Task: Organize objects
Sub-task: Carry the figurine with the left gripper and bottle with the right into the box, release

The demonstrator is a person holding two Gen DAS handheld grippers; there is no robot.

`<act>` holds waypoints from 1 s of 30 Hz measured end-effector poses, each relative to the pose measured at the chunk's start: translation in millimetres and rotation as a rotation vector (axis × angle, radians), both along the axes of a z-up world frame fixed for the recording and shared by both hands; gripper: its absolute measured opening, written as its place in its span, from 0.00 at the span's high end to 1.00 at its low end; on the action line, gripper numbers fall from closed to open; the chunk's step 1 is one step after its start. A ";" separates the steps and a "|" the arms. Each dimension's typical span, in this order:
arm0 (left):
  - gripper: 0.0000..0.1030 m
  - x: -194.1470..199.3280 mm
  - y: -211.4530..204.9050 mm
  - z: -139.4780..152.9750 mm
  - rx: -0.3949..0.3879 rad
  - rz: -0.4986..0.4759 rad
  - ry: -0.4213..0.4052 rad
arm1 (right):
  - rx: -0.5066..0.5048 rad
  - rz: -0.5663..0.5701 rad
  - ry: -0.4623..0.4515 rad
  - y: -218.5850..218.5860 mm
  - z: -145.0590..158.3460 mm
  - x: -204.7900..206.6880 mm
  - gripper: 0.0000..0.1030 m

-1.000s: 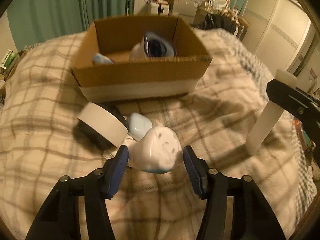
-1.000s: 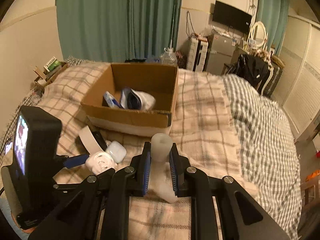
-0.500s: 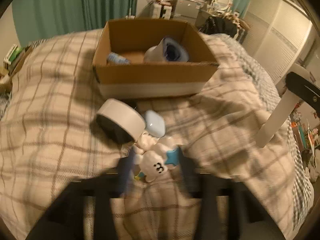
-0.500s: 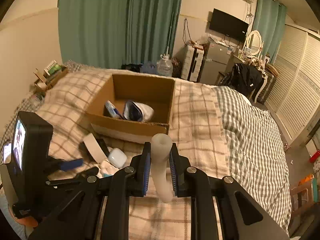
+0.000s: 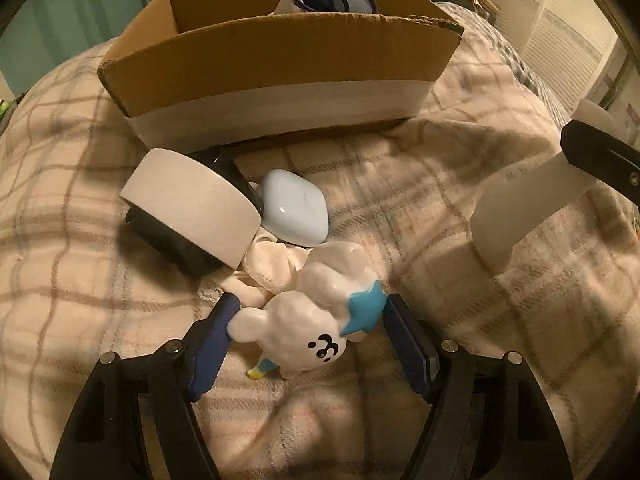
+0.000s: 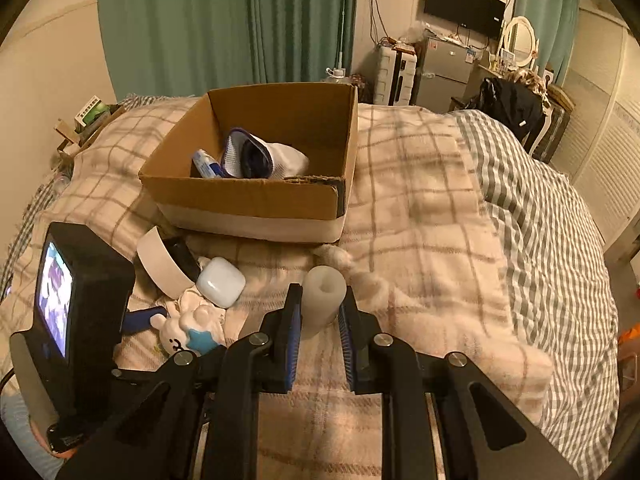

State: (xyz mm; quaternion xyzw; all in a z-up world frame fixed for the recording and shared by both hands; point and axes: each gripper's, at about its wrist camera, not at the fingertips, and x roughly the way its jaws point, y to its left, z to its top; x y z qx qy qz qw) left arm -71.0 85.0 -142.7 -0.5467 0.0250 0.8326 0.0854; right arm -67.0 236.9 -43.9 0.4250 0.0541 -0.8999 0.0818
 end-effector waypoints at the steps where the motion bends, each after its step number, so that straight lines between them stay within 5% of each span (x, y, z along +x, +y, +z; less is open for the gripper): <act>1: 0.27 1.8 -0.4 1.9 0.003 -0.001 0.005 | -0.003 0.000 0.001 0.6 0.8 0.5 0.84; 8: 0.28 27.8 -9.5 39.8 0.045 0.011 0.082 | 0.024 0.008 0.050 -6.7 22.5 12.6 0.84; 15: 0.28 36.3 -30.6 123.7 0.078 0.024 0.245 | 0.059 0.023 0.133 -20.0 71.8 16.1 0.84; 24: 0.28 -21.5 -47.1 200.5 0.059 0.056 0.382 | 0.078 0.034 0.270 -33.6 151.5 -24.3 0.84; 30: 0.28 -69.6 -48.6 207.3 0.013 0.070 0.415 | 0.095 0.060 0.311 -45.0 172.3 -69.0 0.84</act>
